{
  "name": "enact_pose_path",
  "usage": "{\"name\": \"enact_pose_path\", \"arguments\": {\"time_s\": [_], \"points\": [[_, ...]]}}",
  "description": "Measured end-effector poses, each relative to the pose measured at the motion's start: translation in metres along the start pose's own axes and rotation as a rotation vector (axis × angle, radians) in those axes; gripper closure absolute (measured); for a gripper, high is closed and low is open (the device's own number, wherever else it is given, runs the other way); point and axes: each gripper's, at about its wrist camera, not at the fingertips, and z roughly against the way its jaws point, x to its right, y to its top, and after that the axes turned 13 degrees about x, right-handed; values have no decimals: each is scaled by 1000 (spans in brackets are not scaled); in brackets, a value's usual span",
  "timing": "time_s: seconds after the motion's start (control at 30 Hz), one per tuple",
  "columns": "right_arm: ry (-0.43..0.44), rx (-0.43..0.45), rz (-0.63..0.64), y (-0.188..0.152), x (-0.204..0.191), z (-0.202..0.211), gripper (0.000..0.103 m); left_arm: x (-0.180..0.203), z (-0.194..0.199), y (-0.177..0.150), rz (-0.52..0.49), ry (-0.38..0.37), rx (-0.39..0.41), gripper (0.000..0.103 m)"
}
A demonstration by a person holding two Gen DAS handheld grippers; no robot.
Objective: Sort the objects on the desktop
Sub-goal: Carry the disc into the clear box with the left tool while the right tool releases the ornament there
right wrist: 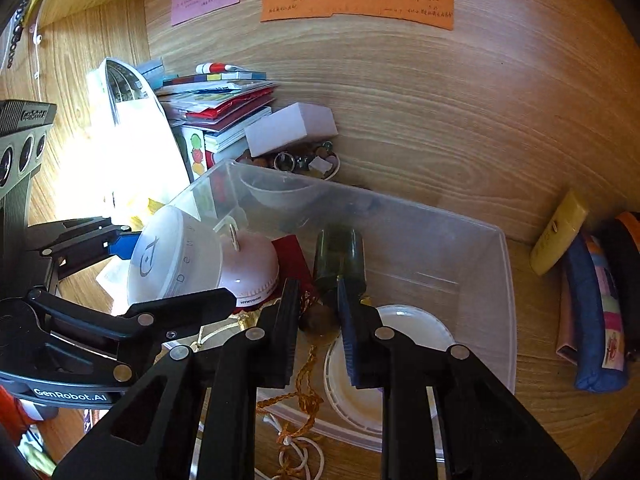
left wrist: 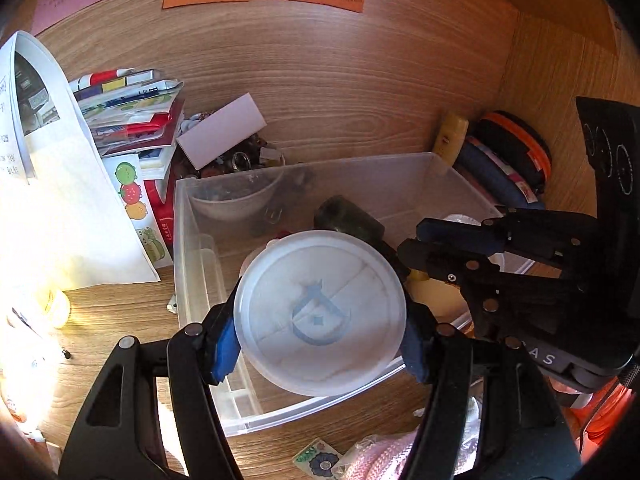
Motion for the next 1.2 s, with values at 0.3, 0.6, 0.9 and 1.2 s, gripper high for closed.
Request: {"name": "enact_pose_path", "arguments": {"time_s": [0.3,0.6,0.9,1.2], "points": [[-36,19,80,-6,-13,4,85,6,5,-4,-69,33,12,38],[-49,19,99,-6,-14,5,82,2,10,-3,-61,52,25,37],[-72,44,82,-3,-12,11,55,-7,27,3,-16,72,72,29],[-103,78,49,6,-10,35,33,-13,52,4,11,78,113,18]]}}
